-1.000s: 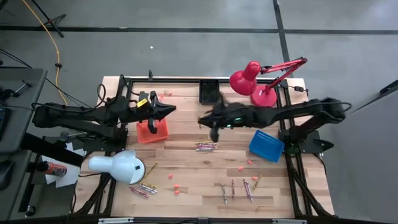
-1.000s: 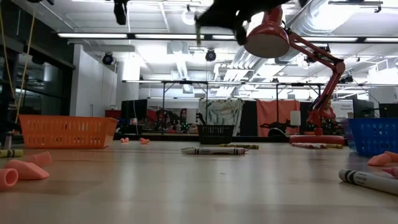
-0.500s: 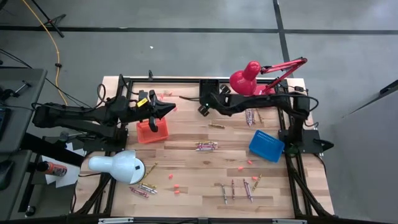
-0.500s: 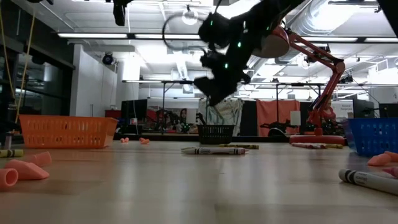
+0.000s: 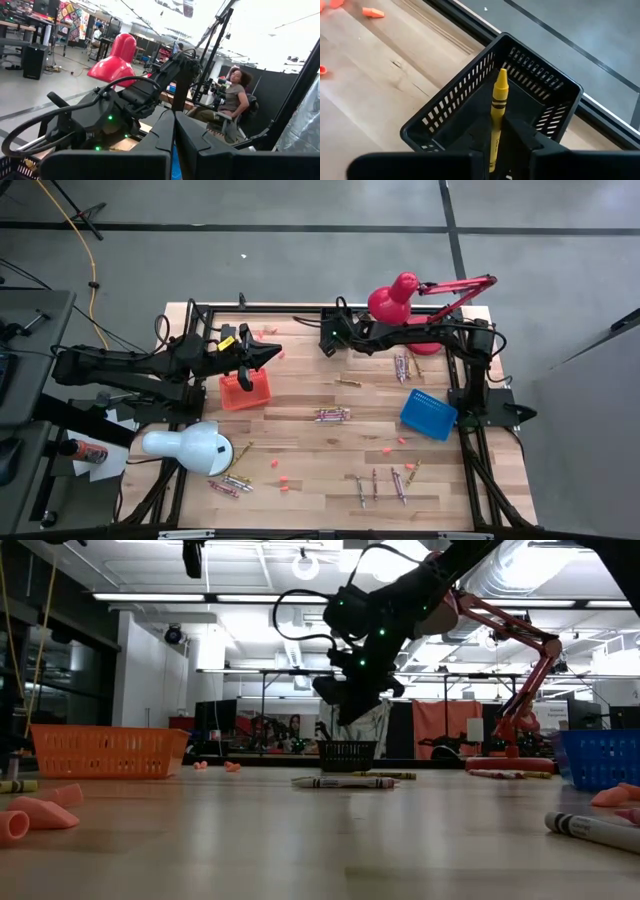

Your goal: Sort crayons

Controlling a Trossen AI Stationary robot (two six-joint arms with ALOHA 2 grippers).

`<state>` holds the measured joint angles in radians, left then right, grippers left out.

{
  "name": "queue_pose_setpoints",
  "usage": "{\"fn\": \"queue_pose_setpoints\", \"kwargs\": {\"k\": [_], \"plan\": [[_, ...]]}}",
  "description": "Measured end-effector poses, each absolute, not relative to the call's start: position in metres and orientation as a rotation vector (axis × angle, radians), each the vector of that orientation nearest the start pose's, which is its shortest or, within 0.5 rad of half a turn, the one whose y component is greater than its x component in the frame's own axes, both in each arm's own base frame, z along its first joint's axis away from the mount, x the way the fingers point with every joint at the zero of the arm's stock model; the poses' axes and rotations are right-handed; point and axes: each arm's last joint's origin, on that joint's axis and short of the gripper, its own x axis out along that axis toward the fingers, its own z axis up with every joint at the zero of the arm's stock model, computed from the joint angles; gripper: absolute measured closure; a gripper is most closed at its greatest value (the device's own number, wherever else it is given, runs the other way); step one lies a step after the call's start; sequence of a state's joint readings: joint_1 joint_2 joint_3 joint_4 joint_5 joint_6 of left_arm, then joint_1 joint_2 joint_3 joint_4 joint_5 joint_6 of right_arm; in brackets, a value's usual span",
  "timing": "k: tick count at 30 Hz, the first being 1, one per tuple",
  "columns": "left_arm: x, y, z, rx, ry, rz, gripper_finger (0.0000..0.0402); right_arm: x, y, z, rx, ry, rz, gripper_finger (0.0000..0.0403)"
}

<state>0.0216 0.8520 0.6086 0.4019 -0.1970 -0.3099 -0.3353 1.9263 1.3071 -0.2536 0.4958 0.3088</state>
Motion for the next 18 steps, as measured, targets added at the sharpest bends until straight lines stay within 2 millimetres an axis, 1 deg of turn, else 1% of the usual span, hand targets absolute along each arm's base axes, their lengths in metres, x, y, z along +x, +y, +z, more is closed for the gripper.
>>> {"fn": "queue_pose_setpoints", "kwargs": {"k": [10,14,18], "plan": [[0.193,0.010,0.317,-0.306,-0.189,0.193,0.0398,0.382,-0.136,0.187,0.196,0.773,-0.878,0.0269],[0.193,0.010,0.316,-0.300,-0.188,0.194,0.0398,0.381,-0.127,0.198,0.225,0.768,-0.776,0.0248],[0.193,0.010,0.316,-0.271,-0.181,0.197,0.0398,0.378,-0.111,0.220,0.203,0.768,-0.601,0.0241]]}}
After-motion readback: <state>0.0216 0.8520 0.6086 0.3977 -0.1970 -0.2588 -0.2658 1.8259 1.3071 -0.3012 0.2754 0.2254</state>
